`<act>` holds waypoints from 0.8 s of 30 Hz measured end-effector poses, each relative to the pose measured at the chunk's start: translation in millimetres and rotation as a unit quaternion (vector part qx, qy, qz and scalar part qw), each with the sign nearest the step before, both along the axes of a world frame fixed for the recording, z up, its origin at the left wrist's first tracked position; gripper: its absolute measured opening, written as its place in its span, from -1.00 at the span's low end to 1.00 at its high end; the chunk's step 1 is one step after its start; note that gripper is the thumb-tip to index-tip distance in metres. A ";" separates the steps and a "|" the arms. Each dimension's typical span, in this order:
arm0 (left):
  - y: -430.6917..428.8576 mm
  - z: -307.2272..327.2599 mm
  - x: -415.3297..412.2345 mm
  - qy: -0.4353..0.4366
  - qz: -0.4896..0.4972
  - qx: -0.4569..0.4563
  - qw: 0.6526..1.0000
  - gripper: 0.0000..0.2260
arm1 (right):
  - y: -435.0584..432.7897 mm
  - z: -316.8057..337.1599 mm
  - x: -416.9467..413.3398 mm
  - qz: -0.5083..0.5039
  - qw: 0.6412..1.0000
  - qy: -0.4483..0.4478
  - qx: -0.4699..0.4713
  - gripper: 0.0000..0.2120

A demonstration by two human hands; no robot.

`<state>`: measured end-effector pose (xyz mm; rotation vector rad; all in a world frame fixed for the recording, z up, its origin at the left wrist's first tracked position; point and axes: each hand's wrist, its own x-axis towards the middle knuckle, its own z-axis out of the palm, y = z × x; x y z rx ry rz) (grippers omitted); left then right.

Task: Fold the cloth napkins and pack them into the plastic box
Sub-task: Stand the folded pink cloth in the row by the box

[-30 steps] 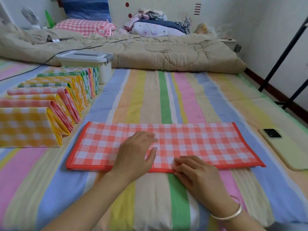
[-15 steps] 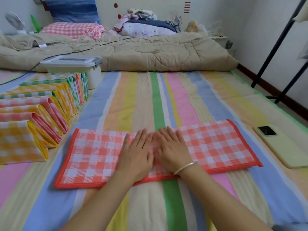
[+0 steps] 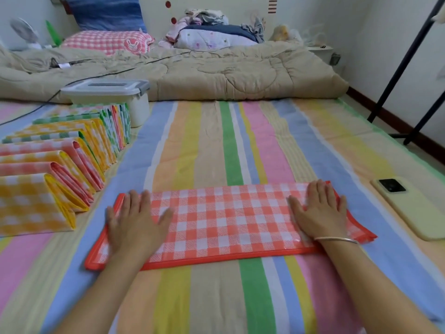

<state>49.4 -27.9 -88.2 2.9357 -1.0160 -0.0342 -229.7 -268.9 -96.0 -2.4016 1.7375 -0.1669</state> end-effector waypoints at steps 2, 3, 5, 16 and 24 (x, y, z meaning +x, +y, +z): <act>4.8 -0.8 4.0 0.035 0.034 0.014 0.999 -0.18 | -0.6 -0.2 -0.8 0.002 1.000 -0.003 0.003 -0.24; 3.8 -1.7 3.3 0.047 0.041 0.011 0.998 -0.17 | -2.7 -1.0 -0.4 0.004 1.000 -0.008 0.010 -0.25; 1.0 -2.3 1.7 0.044 0.047 0.010 0.998 -0.16 | -8.9 1.3 -1.2 0.012 0.999 -0.044 0.021 -0.30; -32.0 11.2 -45.9 0.025 -0.366 -0.135 0.921 -0.37 | -23.5 27.5 -56.0 -0.142 0.988 -0.056 -0.014 -0.56; -14.5 19.5 -52.8 0.083 -0.342 -0.140 0.925 -0.60 | -19.1 35.0 -66.6 -0.065 0.992 -0.092 0.050 -0.62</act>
